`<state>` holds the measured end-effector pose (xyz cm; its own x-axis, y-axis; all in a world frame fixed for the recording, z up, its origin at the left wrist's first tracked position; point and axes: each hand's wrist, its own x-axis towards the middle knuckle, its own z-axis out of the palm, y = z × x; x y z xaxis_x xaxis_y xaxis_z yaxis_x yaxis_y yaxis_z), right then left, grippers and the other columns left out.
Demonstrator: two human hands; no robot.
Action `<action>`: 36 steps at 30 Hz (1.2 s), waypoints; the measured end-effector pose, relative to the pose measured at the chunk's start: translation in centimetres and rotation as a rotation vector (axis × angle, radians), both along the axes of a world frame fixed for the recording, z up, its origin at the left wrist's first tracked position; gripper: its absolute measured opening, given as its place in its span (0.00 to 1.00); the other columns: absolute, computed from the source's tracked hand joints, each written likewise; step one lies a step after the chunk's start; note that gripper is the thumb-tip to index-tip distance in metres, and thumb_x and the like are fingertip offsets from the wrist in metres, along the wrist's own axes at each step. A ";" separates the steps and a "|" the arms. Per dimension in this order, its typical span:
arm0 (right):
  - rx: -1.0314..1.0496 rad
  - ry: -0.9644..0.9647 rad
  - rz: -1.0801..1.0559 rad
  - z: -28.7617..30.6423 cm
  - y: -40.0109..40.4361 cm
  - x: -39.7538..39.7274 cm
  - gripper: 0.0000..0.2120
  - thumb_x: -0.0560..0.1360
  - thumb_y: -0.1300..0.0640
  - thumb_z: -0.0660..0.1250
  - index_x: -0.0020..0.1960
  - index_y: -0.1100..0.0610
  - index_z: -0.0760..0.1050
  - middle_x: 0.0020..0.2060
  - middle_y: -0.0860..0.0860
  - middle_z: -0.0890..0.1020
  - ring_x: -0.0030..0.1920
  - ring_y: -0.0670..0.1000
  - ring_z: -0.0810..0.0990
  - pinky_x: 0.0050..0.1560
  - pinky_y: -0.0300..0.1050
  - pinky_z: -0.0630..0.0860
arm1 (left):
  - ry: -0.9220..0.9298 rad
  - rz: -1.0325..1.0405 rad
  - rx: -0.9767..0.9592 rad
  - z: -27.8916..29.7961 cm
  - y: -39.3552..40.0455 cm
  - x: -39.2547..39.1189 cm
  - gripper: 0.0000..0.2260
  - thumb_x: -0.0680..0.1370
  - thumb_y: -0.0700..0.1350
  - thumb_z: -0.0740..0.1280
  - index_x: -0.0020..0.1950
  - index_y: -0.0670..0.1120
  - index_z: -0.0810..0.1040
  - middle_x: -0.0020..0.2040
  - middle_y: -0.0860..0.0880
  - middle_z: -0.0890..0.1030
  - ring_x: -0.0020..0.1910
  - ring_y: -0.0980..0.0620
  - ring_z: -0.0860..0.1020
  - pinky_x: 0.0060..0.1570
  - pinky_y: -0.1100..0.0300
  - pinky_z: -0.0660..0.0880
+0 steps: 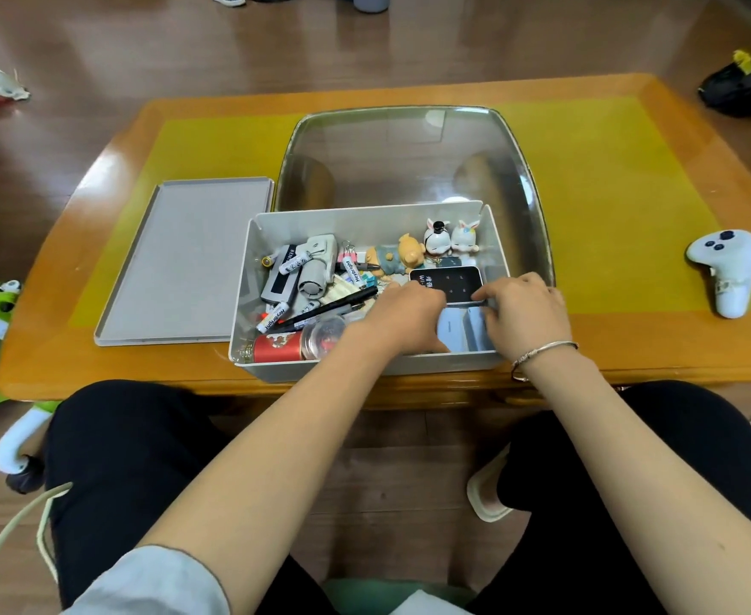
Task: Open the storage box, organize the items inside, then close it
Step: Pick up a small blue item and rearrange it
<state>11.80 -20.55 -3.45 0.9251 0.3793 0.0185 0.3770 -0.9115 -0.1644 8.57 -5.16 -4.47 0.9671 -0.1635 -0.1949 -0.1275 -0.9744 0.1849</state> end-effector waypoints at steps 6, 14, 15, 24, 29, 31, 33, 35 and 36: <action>0.007 0.068 -0.023 -0.3 0.2 0.2 0.16 0.76 0.63 0.62 0.58 0.49 0.79 0.53 0.52 0.82 0.56 0.56 0.76 0.50 0.50 0.75 | 0.066 0.065 -0.148 0.9 0.2 -1.0 0.26 0.77 0.65 0.59 0.67 0.48 0.72 0.55 0.48 0.81 0.57 0.46 0.74 0.54 0.51 0.66; -0.030 0.080 -0.053 -0.8 0.5 0.3 0.17 0.74 0.65 0.61 0.58 0.49 0.79 0.54 0.52 0.81 0.55 0.56 0.77 0.47 0.48 0.76 | 0.049 -0.073 0.078 0.3 -2.4 -3.7 0.24 0.77 0.63 0.61 0.66 0.49 0.72 0.56 0.44 0.78 0.58 0.44 0.68 0.50 0.51 0.60; -0.031 0.073 -0.056 -0.8 0.6 0.2 0.17 0.74 0.65 0.62 0.57 0.49 0.79 0.53 0.52 0.81 0.55 0.56 0.77 0.47 0.48 0.76 | 0.004 -0.079 0.096 0.1 -2.8 -3.8 0.22 0.78 0.60 0.62 0.66 0.48 0.71 0.57 0.44 0.79 0.58 0.43 0.69 0.52 0.51 0.62; -0.092 0.059 -0.068 -1.0 1.1 0.1 0.14 0.75 0.64 0.62 0.56 0.53 0.79 0.52 0.54 0.80 0.54 0.56 0.77 0.47 0.49 0.76 | -0.178 -0.012 0.130 -0.9 -3.8 -4.8 0.14 0.81 0.47 0.61 0.65 0.47 0.71 0.54 0.45 0.81 0.55 0.44 0.70 0.45 0.54 0.56; -0.126 0.044 -0.086 -1.0 1.2 -0.1 0.12 0.75 0.63 0.62 0.55 0.55 0.79 0.51 0.55 0.80 0.54 0.56 0.76 0.47 0.49 0.76 | -0.198 0.038 0.125 -1.2 -4.1 -5.3 0.11 0.81 0.48 0.61 0.61 0.47 0.73 0.52 0.46 0.81 0.54 0.44 0.72 0.49 0.52 0.64; -0.129 0.038 -0.090 -0.9 1.3 -0.1 0.11 0.76 0.62 0.62 0.55 0.55 0.79 0.51 0.55 0.80 0.54 0.56 0.76 0.47 0.49 0.76 | -0.208 0.041 0.117 -1.2 -3.9 -5.2 0.11 0.80 0.47 0.62 0.61 0.47 0.74 0.51 0.46 0.82 0.54 0.45 0.72 0.49 0.53 0.64; -0.131 0.030 -0.093 -0.9 1.3 -0.2 0.11 0.76 0.62 0.62 0.55 0.55 0.79 0.50 0.54 0.80 0.54 0.55 0.76 0.47 0.49 0.75 | -0.215 0.037 0.099 -1.2 -3.8 -5.1 0.11 0.80 0.48 0.62 0.62 0.48 0.74 0.51 0.46 0.82 0.54 0.45 0.72 0.48 0.53 0.64; -0.137 0.026 -0.091 -0.9 1.3 -0.3 0.11 0.76 0.61 0.62 0.55 0.55 0.78 0.50 0.54 0.80 0.54 0.55 0.76 0.47 0.49 0.75 | -0.225 0.028 0.093 -1.3 -3.7 -5.1 0.11 0.80 0.48 0.62 0.62 0.49 0.74 0.50 0.47 0.82 0.55 0.45 0.71 0.48 0.53 0.63; -0.140 0.027 -0.093 -0.9 1.3 -0.3 0.11 0.76 0.61 0.62 0.55 0.54 0.78 0.50 0.54 0.80 0.54 0.55 0.76 0.48 0.50 0.75 | -0.232 0.024 0.090 -1.4 -3.7 -5.2 0.12 0.81 0.49 0.61 0.63 0.49 0.74 0.51 0.47 0.82 0.55 0.45 0.71 0.48 0.53 0.63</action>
